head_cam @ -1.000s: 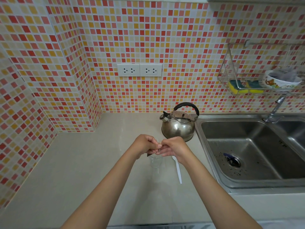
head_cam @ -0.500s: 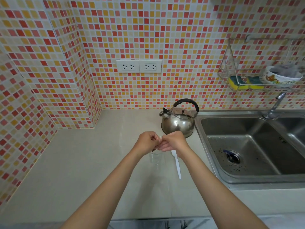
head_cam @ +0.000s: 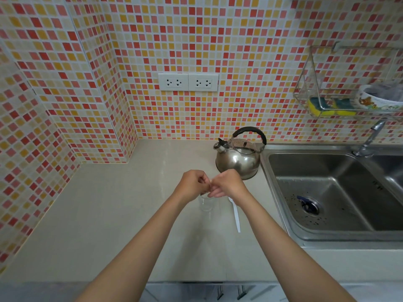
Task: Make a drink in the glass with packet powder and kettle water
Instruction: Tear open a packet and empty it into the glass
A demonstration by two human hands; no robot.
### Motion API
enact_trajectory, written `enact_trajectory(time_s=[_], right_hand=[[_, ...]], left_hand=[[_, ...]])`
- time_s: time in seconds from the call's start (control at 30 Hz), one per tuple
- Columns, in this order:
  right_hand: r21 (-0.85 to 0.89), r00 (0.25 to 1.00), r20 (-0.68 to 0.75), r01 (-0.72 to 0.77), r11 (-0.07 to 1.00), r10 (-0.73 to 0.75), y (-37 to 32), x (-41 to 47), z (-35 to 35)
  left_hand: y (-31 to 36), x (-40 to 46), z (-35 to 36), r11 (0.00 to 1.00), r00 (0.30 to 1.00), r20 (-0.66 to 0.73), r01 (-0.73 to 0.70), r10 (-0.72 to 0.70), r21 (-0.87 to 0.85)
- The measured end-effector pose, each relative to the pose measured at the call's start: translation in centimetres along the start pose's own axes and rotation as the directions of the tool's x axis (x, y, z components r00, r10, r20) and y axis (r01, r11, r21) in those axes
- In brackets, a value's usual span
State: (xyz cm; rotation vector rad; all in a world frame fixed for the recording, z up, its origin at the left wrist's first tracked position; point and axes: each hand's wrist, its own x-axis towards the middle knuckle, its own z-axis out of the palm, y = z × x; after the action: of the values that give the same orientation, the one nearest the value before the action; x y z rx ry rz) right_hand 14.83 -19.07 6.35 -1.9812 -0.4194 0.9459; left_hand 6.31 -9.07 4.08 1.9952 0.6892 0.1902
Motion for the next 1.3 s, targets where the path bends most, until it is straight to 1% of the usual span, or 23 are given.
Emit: enact_trajectory(time_s=[0.1,0.17,0.27,0.37,0.43,0.47,0.5,0.53,0.57,0.63,0.7,0.73,0.8,0.9,0.97,1.07,1.23,1.3], right_hand=[[-0.087,0.998,-0.048,0.028,0.996,-0.033,0.2,0.4,0.4],[-0.144,0.992,-0.104,0.049,0.988,-0.064,0.6,0.5,0.8],[-0.177,0.979,-0.175,0.073,0.981,-0.105,1.3,0.6,1.2],[-0.200,0.966,-0.234,0.067,0.978,-0.114,1.9,0.7,1.1],[-0.229,0.958,-0.260,0.065,0.971,-0.125,2.0,0.7,1.1],[-0.233,0.955,-0.267,0.064,0.970,-0.127,1.9,0.7,1.0],[-0.220,0.956,-0.266,0.064,0.973,-0.123,1.7,0.7,0.9],[-0.191,0.961,-0.257,0.057,0.980,-0.106,1.5,0.7,0.6],[-0.154,0.967,-0.240,0.047,0.987,-0.084,1.3,0.7,0.4],[-0.081,0.978,-0.202,0.028,0.996,-0.044,0.7,0.7,-0.3],[-0.060,0.981,-0.191,0.018,0.998,-0.029,0.4,0.8,-0.8],[-0.065,0.979,-0.200,0.018,0.998,-0.031,0.3,0.9,-1.0],[-0.088,0.976,-0.214,0.021,0.996,-0.039,0.1,1.0,-1.2],[-0.127,0.983,-0.177,0.027,0.992,-0.049,0.0,1.0,-1.4],[-0.159,0.984,-0.163,0.042,0.986,-0.069,0.0,1.0,-1.4],[-0.191,0.985,-0.151,0.050,0.980,-0.080,0.0,1.1,-1.6],[-0.191,0.994,-0.100,0.018,0.981,-0.038,-0.6,0.9,-2.3],[-0.232,0.993,-0.111,0.010,0.973,-0.037,-0.7,1.1,-2.3]], left_hand=[[0.0,-0.2,0.4,1.000,1.000,-0.008,-0.002,0.002,0.004],[-0.1,-0.3,1.1,0.999,0.999,-0.035,0.012,-0.010,0.037],[-0.3,-0.5,2.1,0.989,0.995,-0.097,0.034,-0.020,0.146],[0.0,-1.1,2.4,0.958,0.985,-0.171,0.062,-0.013,0.281],[0.3,-1.3,2.5,0.915,0.971,-0.238,0.060,0.041,0.400],[0.5,-1.4,2.5,0.879,0.959,-0.268,0.048,0.093,0.474],[0.5,-1.4,2.5,0.848,0.945,-0.283,0.014,0.161,0.530],[0.4,-1.3,2.4,0.827,0.934,-0.270,-0.046,0.235,0.560],[0.3,-1.1,2.2,0.816,0.926,-0.230,-0.123,0.298,0.564],[0.1,-1.1,1.7,0.825,0.915,-0.146,-0.259,0.376,0.502],[-0.2,-1.2,1.4,0.830,0.901,-0.103,-0.336,0.421,0.445],[-0.3,-1.3,1.3,0.820,0.890,-0.102,-0.360,0.445,0.445],[-0.5,-1.2,1.4,0.797,0.879,-0.102,-0.367,0.466,0.479],[-0.6,-1.0,1.7,0.782,0.874,-0.119,-0.350,0.470,0.516],[-0.4,-0.9,1.8,0.798,0.866,-0.146,-0.359,0.478,0.485],[-0.2,-0.9,2.0,0.806,0.862,-0.145,-0.377,0.486,0.456],[-0.5,-0.7,1.9,0.841,0.873,-0.142,-0.389,0.467,0.377],[-0.6,-0.8,2.0,0.842,0.873,-0.135,-0.395,0.468,0.367]])
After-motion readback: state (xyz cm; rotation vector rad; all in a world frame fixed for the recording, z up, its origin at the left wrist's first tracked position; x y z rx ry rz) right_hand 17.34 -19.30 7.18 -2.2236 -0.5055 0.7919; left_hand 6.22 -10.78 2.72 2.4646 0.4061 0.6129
